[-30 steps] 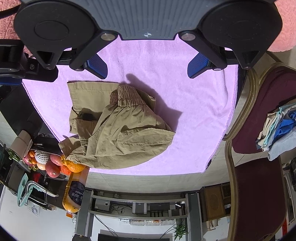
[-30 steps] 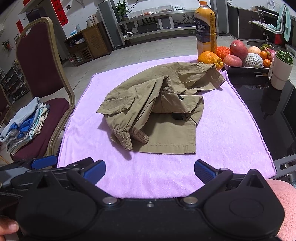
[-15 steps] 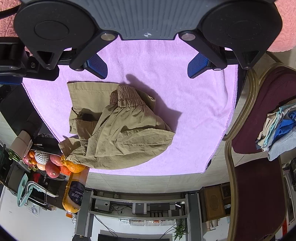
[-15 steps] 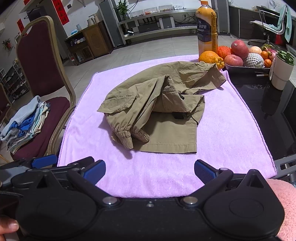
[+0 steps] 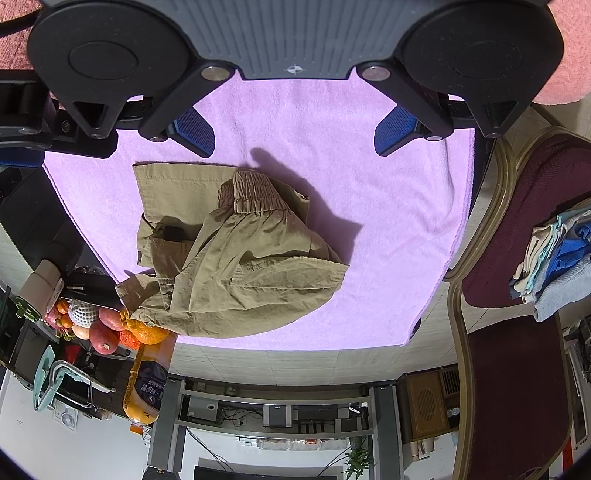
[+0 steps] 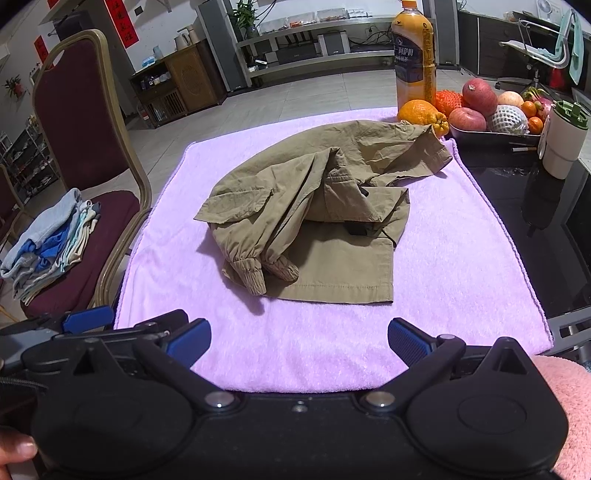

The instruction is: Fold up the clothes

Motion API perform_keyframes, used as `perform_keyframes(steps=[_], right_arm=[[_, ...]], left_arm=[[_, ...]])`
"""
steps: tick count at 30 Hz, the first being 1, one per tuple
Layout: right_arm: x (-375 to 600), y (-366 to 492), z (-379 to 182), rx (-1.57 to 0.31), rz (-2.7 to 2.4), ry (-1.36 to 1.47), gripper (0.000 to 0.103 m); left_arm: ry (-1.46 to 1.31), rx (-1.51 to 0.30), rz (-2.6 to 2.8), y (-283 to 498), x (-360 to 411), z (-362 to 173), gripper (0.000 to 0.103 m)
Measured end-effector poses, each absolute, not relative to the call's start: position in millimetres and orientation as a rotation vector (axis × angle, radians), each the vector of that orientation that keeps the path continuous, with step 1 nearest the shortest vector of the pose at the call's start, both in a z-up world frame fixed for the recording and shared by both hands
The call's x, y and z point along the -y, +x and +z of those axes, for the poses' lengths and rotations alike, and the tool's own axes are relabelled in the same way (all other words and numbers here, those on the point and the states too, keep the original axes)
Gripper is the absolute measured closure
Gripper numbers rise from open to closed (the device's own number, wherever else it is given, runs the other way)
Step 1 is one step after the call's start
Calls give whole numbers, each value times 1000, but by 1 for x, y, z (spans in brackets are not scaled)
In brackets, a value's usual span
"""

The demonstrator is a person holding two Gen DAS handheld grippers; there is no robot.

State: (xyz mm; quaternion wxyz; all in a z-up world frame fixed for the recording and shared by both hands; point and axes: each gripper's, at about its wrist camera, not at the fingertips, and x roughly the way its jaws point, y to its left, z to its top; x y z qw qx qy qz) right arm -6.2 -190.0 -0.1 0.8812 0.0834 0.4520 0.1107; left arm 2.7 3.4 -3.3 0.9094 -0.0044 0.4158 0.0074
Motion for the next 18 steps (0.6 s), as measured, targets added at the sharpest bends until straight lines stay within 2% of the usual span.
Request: perform_keyframes(steps=[18], right_arm=[[189, -7, -1, -950, 238, 174, 0]], left_arm=[[-10, -863, 15, 3, -3, -5, 7]])
